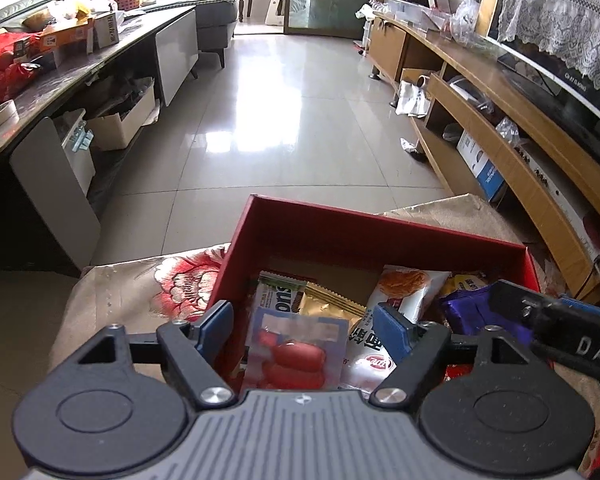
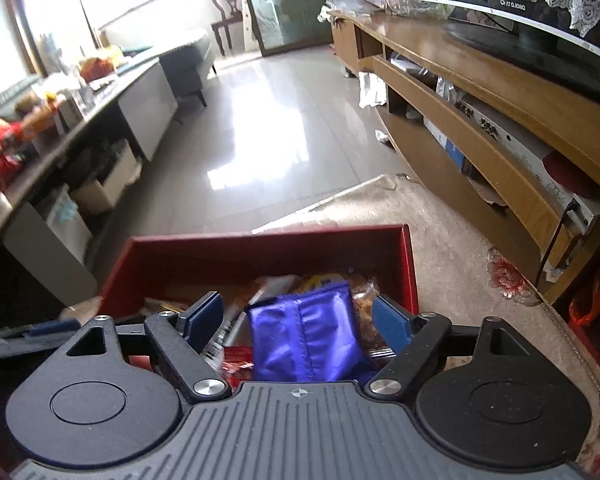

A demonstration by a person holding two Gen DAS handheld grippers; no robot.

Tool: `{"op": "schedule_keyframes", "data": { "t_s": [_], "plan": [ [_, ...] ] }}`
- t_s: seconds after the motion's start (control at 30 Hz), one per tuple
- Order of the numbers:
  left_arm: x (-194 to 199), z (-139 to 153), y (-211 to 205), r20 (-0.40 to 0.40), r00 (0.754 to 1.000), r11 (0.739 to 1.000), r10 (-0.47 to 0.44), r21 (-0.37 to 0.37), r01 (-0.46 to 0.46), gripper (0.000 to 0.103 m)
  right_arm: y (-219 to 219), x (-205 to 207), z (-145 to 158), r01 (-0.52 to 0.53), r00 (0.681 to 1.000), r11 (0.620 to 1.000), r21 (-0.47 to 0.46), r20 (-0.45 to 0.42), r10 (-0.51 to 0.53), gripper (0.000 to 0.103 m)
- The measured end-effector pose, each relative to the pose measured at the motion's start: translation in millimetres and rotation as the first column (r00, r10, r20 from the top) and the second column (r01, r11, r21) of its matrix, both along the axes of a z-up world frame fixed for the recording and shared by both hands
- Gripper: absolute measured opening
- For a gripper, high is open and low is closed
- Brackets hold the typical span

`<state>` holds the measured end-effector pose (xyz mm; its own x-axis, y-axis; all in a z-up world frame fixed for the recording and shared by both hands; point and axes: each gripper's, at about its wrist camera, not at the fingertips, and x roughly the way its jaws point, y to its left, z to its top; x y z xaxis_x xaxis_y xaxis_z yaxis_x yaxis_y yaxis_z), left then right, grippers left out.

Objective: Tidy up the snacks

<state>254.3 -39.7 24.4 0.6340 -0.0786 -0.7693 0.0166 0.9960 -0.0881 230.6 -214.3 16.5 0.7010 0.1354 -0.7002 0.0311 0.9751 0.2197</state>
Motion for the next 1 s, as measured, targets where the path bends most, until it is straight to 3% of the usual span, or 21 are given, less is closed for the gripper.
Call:
{"op": "schedule_keyframes", "data": {
  "t_s": [0.3,0.53,0.73,1.0],
  "plan": [
    [-15,2,9,-0.002,1.000,1.000,0.024,0.005,-0.024,0.077,8,-17,5,0.012,1.000,0.996,-0.084,-0.011,-0.013,0.087],
    [-41,0,12,-0.005,1.000,1.000,0.015,0.019,-0.015,0.079,13,-37,-1,0.016,0.999,0.996,-0.088,-0.049,-0.021,0.087],
    [-71,-5,12,-0.014,1.000,0.999,0.002,0.041,-0.001,0.083,15,-56,-8,0.014,0.996,0.994,-0.113,-0.085,-0.023,0.087],
    [-110,-13,18,-0.045,0.999,1.000,0.001,0.002,-0.001,0.092,17,-91,-14,0.008,0.993,0.993,-0.117,-0.112,-0.021,0.087]
  ]
}}
